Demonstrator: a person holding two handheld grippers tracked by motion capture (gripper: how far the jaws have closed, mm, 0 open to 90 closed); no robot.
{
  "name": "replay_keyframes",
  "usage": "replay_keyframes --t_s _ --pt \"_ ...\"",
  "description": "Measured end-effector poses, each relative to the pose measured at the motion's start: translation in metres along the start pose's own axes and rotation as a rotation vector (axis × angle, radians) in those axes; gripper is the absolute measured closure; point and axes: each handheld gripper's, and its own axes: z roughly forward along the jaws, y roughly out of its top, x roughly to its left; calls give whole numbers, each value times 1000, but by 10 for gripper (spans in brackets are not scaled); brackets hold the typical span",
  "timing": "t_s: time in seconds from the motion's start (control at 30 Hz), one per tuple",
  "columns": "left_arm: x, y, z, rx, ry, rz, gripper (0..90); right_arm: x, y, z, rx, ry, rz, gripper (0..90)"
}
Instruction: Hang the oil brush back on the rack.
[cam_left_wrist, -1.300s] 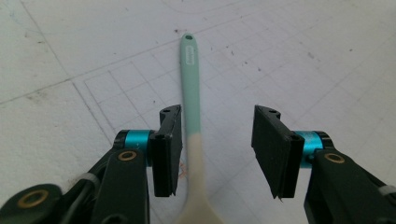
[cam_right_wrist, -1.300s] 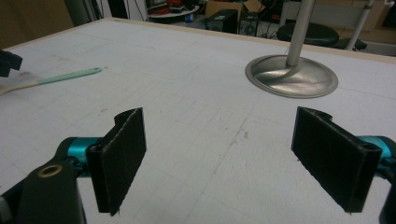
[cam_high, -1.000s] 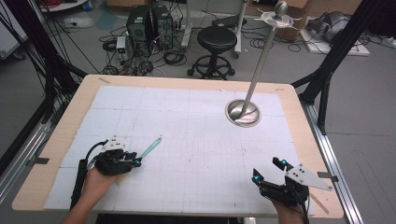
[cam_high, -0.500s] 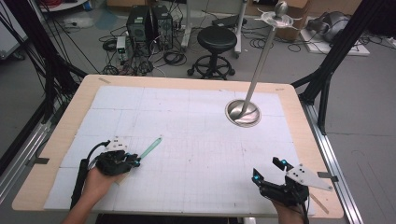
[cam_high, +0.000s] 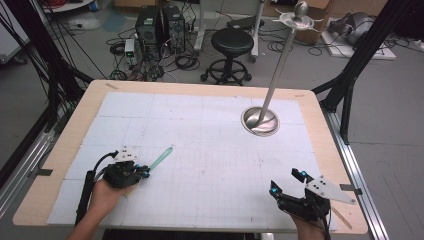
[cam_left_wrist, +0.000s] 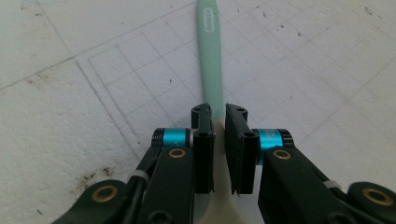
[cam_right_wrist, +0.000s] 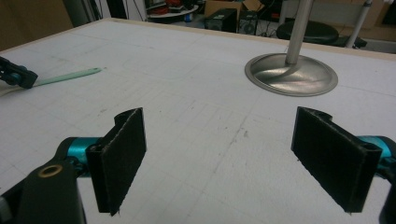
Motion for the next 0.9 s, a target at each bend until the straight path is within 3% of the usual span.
replay_keyframes --t_s 0.13,0.3,0.57,0.9 --pt "2 1 -1 0 -3 -29 818 0 0 0 2 2 5 170" --pt "2 2 -11 -78 -14 -81 818 0 -1 1 4 4 9 170" --pt "-3 3 -29 -199 -42 -99 818 1 0 3 2 10 12 170" --pt "-31 16 -49 -306 -100 -30 818 12 7 16 -6 94 48 170"
